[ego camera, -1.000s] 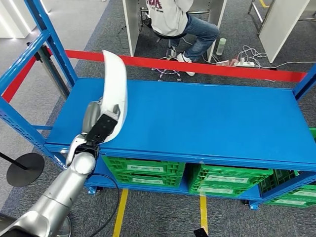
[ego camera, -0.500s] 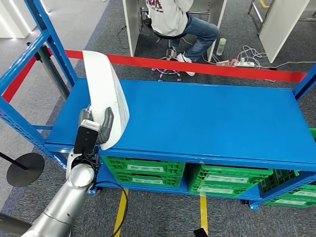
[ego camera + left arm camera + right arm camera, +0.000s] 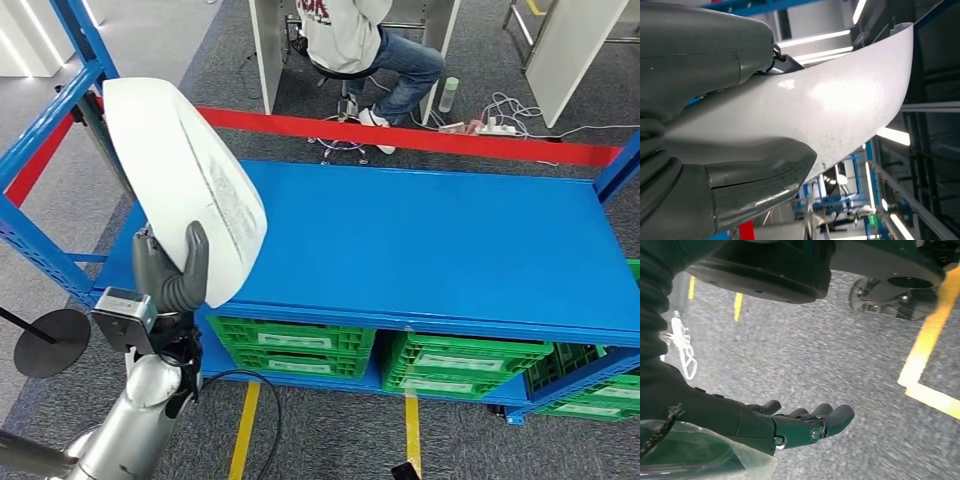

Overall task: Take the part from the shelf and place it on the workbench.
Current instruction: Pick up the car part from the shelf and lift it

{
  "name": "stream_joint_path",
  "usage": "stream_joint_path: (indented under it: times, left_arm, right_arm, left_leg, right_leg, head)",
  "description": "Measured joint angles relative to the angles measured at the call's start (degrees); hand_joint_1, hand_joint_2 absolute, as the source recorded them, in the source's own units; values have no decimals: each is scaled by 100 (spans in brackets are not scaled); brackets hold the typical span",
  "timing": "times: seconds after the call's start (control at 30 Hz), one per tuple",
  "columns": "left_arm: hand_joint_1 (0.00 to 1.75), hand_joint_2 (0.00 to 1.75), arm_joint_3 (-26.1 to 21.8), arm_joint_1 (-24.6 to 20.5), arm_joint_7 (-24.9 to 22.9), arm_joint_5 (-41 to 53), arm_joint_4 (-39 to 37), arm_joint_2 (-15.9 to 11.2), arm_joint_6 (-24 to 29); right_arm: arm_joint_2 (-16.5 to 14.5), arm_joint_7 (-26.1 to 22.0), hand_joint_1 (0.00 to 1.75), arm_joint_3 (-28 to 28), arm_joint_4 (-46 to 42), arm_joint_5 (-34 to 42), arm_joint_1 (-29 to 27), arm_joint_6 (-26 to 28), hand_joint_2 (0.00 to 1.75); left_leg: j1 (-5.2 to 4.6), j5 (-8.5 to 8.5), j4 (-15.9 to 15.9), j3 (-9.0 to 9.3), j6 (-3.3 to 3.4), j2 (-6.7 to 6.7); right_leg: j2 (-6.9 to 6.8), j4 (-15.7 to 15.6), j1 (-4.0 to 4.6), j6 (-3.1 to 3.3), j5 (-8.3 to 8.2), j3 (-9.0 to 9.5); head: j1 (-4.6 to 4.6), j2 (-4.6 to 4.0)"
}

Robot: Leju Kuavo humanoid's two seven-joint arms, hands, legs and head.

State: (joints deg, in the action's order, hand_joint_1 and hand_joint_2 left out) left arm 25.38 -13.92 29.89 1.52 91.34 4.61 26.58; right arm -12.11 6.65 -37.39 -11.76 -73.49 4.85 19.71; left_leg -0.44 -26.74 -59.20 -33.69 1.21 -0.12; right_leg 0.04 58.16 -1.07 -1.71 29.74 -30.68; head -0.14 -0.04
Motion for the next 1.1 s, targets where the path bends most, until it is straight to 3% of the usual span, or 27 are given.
stream_joint_path:
  times: [0.07, 0.23, 0.47, 0.63, 1.1]
  left_arm:
    - [175, 175, 5, 216, 205, -79, 157, -34, -152]
    - [175, 175, 38, 906, 835, -1038, 753, -113, -1581]
    - [175, 175, 32, 1557, 809, -1061, 1142, -239, -2466]
    - [175, 175, 30, 1777, 923, -954, 1141, -317, -2783]
    - [175, 175, 8, 1885, 1013, -859, 1160, -316, -2918]
  right_arm:
    - [-4, -379, 0, -3, 1, 74, -40, -59, 175]
    - [9, -1120, 0, -93, 1, 286, -110, -566, 175]
    - [18, -1931, 0, -149, 2, 362, -162, -850, 175]
    - [34, -2038, 0, -150, 2, 269, -181, -849, 175]
    - [50, -1798, 0, -174, 2, 395, -178, -789, 175]
  left_leg:
    - [0, 0, 1, 0, 0, 1]
    - [0, -4, 1, -12, -2, 1]
    - [1, -8, 2, -12, -2, 1]
    - [1, -8, 2, -12, -2, 0]
    - [-27, -23, -20, -19, 22, -1]
  right_leg:
    - [3, 0, 0, 2, 1, -1]
    - [6, 0, 0, 3, 3, -12]
    - [3, -1, 1, 6, 9, -15]
    - [2, -1, 1, 6, 9, -14]
    - [1, -9, -23, -7, 1, -10]
  head:
    - [0, 0]
    - [2, 0]
    - [1, 0]
    - [1, 0]
    - [-1, 0]
